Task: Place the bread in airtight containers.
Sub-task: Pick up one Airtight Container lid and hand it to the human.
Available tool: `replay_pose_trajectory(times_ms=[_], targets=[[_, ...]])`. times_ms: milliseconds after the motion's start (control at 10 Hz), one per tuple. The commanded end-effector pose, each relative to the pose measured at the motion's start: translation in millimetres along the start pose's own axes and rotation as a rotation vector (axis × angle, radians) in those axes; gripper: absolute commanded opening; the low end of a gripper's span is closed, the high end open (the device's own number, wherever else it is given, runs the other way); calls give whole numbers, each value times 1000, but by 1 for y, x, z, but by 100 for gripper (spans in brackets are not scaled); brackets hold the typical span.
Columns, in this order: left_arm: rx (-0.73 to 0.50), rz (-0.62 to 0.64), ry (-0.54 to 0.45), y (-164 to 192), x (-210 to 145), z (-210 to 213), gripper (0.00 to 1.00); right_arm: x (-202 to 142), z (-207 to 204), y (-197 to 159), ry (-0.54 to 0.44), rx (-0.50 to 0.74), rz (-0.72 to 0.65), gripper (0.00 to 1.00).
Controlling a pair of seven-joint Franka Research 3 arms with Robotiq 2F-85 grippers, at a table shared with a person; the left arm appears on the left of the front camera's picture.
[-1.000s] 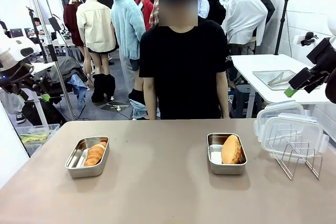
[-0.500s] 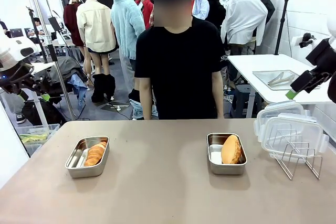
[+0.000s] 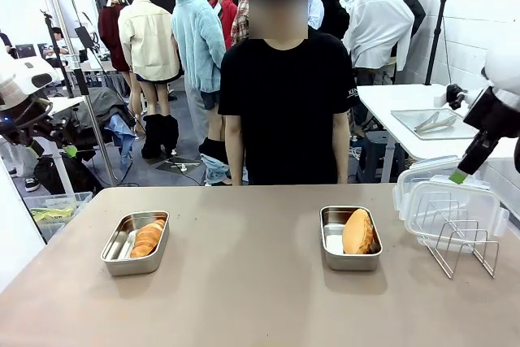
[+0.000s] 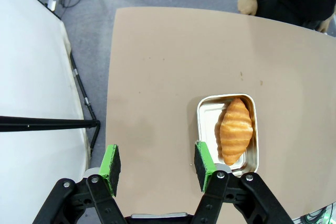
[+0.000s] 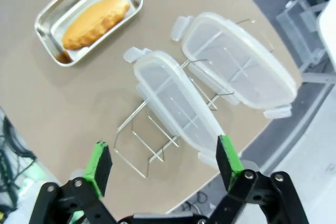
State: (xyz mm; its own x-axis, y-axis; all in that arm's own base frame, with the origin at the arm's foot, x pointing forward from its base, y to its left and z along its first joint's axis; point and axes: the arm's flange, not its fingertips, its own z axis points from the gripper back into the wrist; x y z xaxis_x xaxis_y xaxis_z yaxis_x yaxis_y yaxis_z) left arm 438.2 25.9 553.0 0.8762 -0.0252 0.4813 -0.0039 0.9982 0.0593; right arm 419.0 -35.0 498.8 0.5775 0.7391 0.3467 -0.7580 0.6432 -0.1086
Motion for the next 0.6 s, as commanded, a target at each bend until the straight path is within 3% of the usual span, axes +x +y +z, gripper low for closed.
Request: replay_pose_trajectory(times_ms=[0,100,500], targets=[[7,18,-2,0,0,1,74,-5,-17,-6,24,-29,24,98],[7,18,-2,0,0,1,74,-10,-22,-6,39,-39,102,98],[7,18,-2,0,0,1,74,-7,-37,-18,84,-47,162,98]])
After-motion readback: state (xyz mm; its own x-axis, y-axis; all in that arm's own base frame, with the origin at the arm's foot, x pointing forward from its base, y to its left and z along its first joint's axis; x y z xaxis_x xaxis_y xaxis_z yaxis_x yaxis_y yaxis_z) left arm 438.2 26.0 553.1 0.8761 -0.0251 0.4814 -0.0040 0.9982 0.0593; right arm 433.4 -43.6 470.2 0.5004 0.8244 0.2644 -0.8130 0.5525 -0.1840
